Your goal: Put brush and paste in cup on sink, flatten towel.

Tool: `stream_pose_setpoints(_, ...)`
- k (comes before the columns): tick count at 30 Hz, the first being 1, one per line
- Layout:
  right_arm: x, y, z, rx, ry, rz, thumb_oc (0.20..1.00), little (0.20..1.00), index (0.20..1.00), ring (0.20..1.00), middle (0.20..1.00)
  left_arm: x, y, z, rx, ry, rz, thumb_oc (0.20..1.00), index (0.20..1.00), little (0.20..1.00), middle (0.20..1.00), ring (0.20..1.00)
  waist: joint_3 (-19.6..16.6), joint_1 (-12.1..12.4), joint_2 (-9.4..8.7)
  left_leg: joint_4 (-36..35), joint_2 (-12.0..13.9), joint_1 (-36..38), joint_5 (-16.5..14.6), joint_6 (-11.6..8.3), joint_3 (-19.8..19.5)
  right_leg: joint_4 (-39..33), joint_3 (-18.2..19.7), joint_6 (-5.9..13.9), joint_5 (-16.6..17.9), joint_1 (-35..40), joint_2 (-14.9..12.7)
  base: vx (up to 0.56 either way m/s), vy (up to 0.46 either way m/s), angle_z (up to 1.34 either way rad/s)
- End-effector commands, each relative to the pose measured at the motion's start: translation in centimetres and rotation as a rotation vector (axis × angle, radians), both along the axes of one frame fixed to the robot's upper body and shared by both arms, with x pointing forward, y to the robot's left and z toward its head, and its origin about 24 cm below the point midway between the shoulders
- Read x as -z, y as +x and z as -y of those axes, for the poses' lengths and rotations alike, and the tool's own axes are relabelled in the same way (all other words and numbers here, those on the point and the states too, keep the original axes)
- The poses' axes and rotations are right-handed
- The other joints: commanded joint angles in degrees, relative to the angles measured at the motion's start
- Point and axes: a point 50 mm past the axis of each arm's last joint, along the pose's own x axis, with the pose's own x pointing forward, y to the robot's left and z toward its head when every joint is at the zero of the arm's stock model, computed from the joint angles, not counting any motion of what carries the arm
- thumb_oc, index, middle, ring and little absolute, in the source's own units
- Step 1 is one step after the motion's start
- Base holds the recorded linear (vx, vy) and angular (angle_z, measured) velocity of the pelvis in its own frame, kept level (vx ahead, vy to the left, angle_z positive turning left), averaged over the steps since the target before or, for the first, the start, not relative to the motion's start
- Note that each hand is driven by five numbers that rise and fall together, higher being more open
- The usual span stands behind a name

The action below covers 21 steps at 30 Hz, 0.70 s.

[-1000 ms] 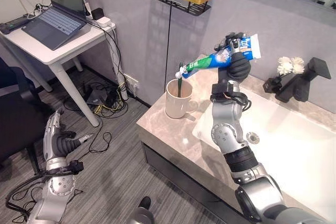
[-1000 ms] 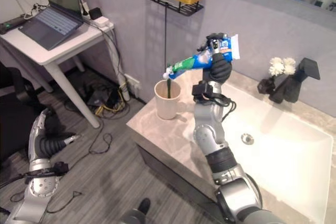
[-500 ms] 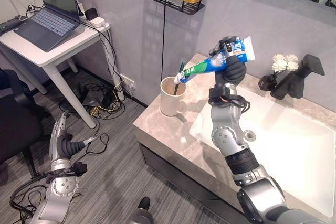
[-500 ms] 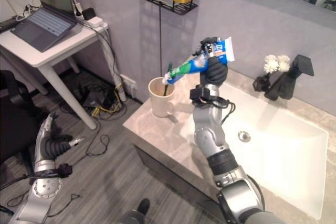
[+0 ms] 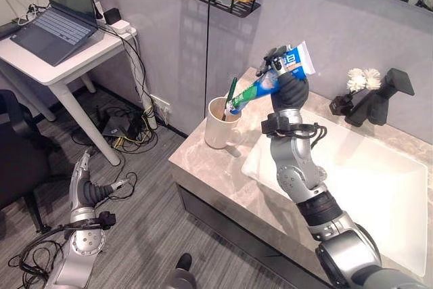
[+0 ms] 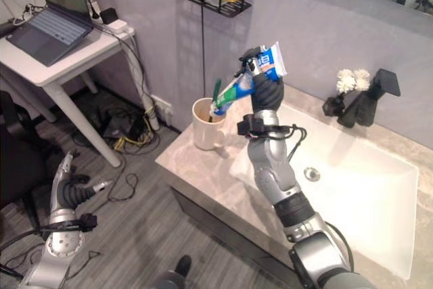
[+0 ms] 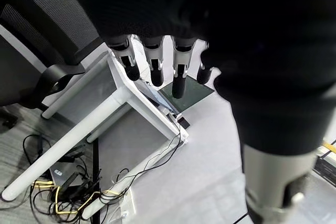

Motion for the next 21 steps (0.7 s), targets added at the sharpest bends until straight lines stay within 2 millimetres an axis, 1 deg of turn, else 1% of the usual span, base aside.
stream_pose_setpoints(1,-3.6,-1.3,-0.1,-0.018,-0.020,0.189,0.200,0.200,0.200,0.200,0.200,-1.4,0.5,-0.3,0.049,0.053,0.042,1.000,1.000,1.000,1.000,1.000,-2.79,-0.28,-2.61,-0.79,-0.46,-4.20,2.97,1.78,-0.10,0.68,3.90,1.54,3.88,3.88,-4.35,0.00,0.000,0.00)
stream_pose_setpoints(7,-4.0,-1.4,-0.8,-0.037,-0.060,0.211,0.200,0.200,0.200,0.200,0.200,-1.3,0.6,-0.2,0.060,0.052,0.035,1.000,1.000,1.000,1.000,1.000,-2.53,-0.10,-3.44,-0.79,-0.42,-4.21,2.95,1.77,-0.06,0.58,4.01,1.53,3.99,3.77,-4.18,0.00,0.000,0.00)
stream_pose_setpoints(10,-4.3,-1.7,-1.3,-0.046,-0.109,0.236,0.200,0.200,0.200,0.200,0.200,-1.3,0.6,-0.2,0.063,0.055,0.030,1.000,1.000,1.000,1.000,1.000,-2.38,0.11,-4.29,-0.79,-0.37,-4.49,2.92,1.76,-0.20,0.48,3.99,1.54,4.03,3.61,-4.06,0.00,0.000,0.00)
stream_pose_setpoints(17,-4.4,-1.7,-2.4,-0.068,-0.174,0.249,0.200,0.200,0.200,0.200,0.200,-1.1,0.8,-0.1,0.067,0.055,0.021,1.000,1.000,1.000,1.000,1.000,-2.12,0.58,-5.75,-0.79,-0.17,-4.64,2.80,1.75,-0.04,0.29,4.34,1.53,4.34,3.19,-3.84,0.00,0.000,0.00)
stream_pose_setpoints(21,-4.2,-1.4,-2.6,-0.066,-0.206,0.237,0.200,0.200,0.200,0.200,0.200,-1.1,0.8,-0.1,0.068,0.057,0.016,1.000,1.000,1.000,1.000,1.000,-1.94,0.74,-6.47,-0.79,-0.17,-4.80,2.81,1.75,0.04,0.28,4.60,1.41,4.37,2.99,-3.60,0.00,0.000,0.00)
